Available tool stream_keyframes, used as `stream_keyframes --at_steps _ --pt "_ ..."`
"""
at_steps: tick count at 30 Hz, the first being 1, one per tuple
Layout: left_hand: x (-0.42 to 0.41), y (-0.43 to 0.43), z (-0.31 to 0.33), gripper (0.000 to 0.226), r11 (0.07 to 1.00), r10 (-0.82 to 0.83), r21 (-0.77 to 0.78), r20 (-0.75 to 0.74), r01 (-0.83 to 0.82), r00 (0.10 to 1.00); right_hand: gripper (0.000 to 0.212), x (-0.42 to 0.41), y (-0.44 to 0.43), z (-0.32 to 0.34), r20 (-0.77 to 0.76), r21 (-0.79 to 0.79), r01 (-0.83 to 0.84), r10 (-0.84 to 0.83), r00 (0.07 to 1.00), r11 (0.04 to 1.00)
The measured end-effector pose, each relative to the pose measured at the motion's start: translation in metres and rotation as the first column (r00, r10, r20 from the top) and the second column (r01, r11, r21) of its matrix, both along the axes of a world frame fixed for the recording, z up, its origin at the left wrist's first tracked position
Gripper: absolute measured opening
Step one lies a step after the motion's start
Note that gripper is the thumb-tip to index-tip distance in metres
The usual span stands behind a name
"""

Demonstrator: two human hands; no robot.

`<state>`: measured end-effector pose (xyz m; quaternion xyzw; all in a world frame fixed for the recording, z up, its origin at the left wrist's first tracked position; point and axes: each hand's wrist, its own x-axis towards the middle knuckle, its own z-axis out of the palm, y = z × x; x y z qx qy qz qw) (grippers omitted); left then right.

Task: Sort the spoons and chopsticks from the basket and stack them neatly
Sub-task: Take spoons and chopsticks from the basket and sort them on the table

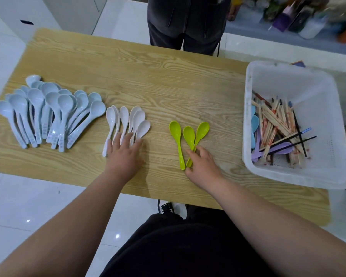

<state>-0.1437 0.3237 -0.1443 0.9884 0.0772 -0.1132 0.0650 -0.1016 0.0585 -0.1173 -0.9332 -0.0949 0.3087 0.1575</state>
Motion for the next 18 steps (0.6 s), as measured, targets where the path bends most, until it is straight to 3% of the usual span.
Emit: stream_keyframes --at_steps 3,8,12,15,18 --pt "0.002 0.014 -0.003 0.069 0.993 0.108 -0.036 -0.056 -0.110 0.993 0.070 -0.001 0.000 0.006 -0.016 0.014 -0.031 0.031 0.999 0.999" --pt "0.004 0.019 -0.004 0.061 0.995 0.029 -0.090 -0.042 -0.033 0.999 0.069 -0.004 -0.005 0.008 -0.051 0.020 -0.067 0.068 0.996 0.998" --pt "0.006 0.014 0.003 0.068 0.999 0.007 -0.037 -0.052 -0.009 0.999 0.068 -0.001 -0.012 0.014 -0.080 0.031 -0.100 0.102 0.992 0.995" --pt "0.007 -0.020 0.037 0.069 0.968 0.025 -0.250 -0.017 -0.028 1.000 0.065 0.002 -0.019 0.032 -0.042 0.087 -0.111 0.115 0.993 0.990" --pt "-0.001 -0.070 0.073 0.058 0.876 -0.083 -0.476 -0.001 0.073 0.997 0.048 0.000 -0.035 0.066 0.042 0.182 -0.129 0.123 0.991 0.975"
